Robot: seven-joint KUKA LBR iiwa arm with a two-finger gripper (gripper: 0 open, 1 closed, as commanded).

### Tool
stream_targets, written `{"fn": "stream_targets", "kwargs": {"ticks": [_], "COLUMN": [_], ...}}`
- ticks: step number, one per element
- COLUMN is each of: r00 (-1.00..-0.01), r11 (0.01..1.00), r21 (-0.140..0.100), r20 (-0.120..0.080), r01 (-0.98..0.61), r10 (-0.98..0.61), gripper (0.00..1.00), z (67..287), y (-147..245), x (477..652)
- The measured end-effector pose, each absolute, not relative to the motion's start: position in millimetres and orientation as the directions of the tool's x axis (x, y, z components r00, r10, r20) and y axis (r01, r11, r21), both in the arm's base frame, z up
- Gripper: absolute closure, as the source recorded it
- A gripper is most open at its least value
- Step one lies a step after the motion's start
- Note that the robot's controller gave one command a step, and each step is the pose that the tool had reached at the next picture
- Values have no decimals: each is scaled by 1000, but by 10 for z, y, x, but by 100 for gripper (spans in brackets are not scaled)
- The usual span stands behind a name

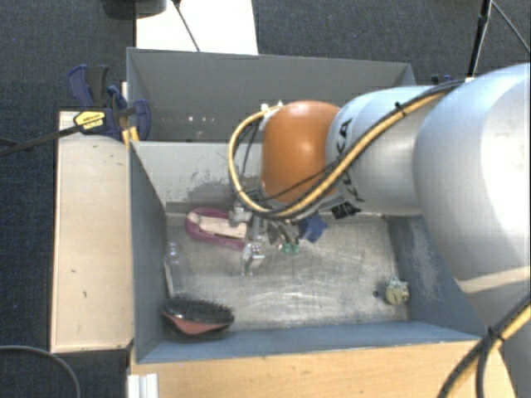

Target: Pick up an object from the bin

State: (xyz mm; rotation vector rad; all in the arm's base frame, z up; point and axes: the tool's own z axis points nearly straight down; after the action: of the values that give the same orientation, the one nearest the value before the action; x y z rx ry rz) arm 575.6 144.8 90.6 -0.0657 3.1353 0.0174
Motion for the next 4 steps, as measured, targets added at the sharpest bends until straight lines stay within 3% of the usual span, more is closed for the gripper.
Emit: {"fn": "stream_targets", "kwargs": {"ticks": [1, 2, 3, 4], "r00": [-999, -1000, -953, -1000], "r11": [999, 1000, 953, 1000], "r21": [8, 3, -1, 4], "r20": [-14, -6, -7, -7], "r01": [-34, -25, -302, -10], "r10": [-33, -25, -302, -10], "gripper": [100, 100, 100, 100], "z": [924, 1328, 1338, 953], "y": [1420, 1460, 1542, 1667], "x": [5784, 5740, 5709, 5748]}}
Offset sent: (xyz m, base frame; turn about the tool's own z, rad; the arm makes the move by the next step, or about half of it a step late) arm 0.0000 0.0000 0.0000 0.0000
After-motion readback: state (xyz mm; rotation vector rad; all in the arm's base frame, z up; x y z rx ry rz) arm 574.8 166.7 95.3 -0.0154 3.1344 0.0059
